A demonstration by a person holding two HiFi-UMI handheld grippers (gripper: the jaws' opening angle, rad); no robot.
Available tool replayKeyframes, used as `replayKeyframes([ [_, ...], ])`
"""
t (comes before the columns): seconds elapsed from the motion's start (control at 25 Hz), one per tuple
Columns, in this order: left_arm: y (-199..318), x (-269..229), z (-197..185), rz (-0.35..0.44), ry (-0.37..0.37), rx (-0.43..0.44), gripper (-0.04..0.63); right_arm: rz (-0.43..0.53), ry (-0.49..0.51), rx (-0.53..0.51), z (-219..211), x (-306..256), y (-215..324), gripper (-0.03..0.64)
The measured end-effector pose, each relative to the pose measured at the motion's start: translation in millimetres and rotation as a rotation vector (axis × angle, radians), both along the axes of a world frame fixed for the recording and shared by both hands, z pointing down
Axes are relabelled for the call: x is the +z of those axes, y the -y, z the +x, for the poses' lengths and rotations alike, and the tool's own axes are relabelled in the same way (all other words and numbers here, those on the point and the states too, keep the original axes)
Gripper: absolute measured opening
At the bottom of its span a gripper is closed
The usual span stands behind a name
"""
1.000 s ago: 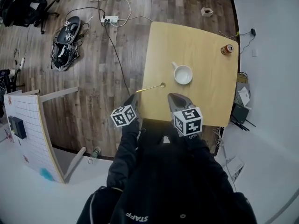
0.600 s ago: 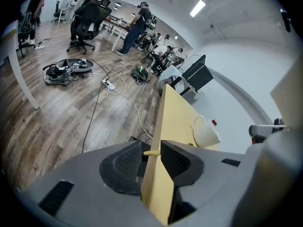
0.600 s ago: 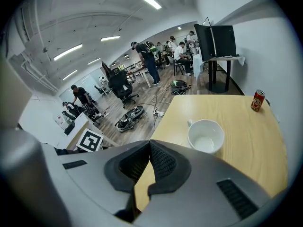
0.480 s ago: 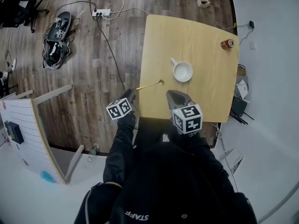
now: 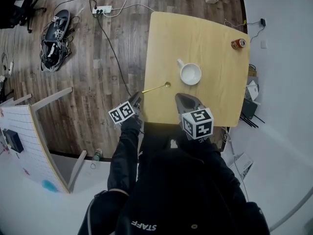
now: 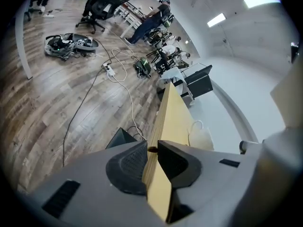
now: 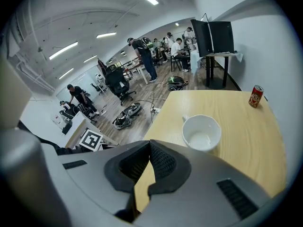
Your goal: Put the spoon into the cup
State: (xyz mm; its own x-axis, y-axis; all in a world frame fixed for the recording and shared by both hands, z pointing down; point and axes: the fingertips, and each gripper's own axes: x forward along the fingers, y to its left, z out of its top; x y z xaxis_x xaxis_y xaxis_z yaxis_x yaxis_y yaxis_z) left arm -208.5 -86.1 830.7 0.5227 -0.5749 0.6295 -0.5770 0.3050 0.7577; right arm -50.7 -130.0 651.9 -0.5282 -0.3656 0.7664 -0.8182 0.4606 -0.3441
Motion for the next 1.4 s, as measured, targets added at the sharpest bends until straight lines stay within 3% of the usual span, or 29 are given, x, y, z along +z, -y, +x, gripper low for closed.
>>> replayKeyframes([
  [0.32,3.7,-17.2,3.0,0.053,-0.062,-0.022,0.066,0.005,0.007,0.004,0.9,-5.0,1.3,0.021],
  [0.64,27.0,-64.5,2.1,0.187,-0.129,-0.095,0.037,0.019,0.019,0.025,10.0,-12.2,0.6,0.021],
  [1.16,48.7,-132.4,8.2,0.313,-0.140,-0.074,0.035,0.060,0.045,0.104,38.7,-28.1,0.8,0.021],
  [1.4,75.2,-179.8,29.8,0.435,-0.194,-0.016,0.035,0.061,0.046,0.149,54.4,-29.6,0.9,0.021],
])
